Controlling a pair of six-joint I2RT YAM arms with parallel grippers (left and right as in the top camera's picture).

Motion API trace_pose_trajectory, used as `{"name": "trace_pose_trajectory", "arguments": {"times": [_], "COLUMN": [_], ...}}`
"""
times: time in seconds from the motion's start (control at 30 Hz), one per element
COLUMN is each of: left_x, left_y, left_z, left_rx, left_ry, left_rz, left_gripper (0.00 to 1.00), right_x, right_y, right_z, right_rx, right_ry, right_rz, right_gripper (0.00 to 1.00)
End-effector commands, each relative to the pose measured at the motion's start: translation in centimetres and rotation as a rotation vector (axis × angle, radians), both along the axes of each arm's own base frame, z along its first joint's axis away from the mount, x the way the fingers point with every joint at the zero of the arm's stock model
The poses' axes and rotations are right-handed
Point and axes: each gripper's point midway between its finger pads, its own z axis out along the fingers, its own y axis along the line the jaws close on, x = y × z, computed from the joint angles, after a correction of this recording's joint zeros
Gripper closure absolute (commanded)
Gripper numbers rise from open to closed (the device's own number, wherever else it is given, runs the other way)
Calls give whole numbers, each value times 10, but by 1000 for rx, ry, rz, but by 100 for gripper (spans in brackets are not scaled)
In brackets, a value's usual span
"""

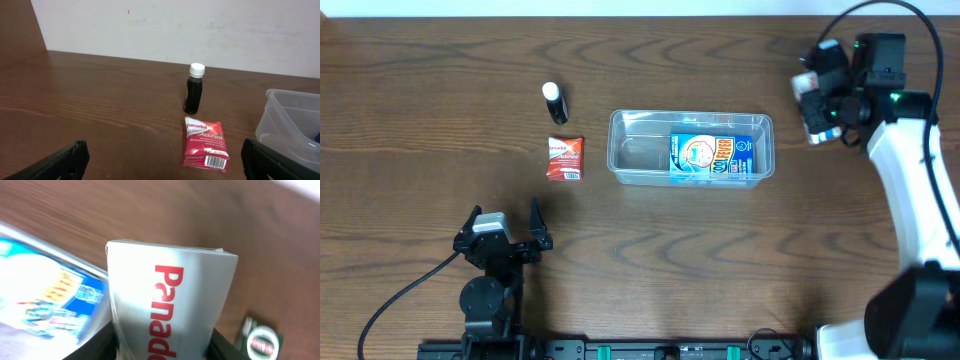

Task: Pack container
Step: 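Carry the Panadol box into the container and release it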

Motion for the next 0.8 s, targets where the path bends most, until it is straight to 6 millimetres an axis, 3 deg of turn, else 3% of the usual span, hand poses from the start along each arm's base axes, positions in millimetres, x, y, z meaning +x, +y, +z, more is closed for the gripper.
{"name": "trace_pose_trajectory", "arguments": {"times": [0.0,0.23,0.37,0.5,0.77], "left_x": [-1,-1,-1,-1,-1], "left_y": [2,2,2,2,2], "left_z": [-19,-19,-19,-19,-19], "left_rx": [10,10,10,10,10], "left_ry": [55,55,55,56,55], "left_rz": [11,11,11,11,11], "left_gripper": [2,2,2,2,2], "right_x": [-7,-32,-46,-51,-49], "right_y": [52,147,185,199,200], "right_z": [23,20,5,-10,-49], "right_rx": [-11,-79,-124,-147,-182], "right_ry": [-70,-95,-85,-60,24], "right_rz": [217,552,715,785,845], "right_gripper": [55,53,54,57,58]}}
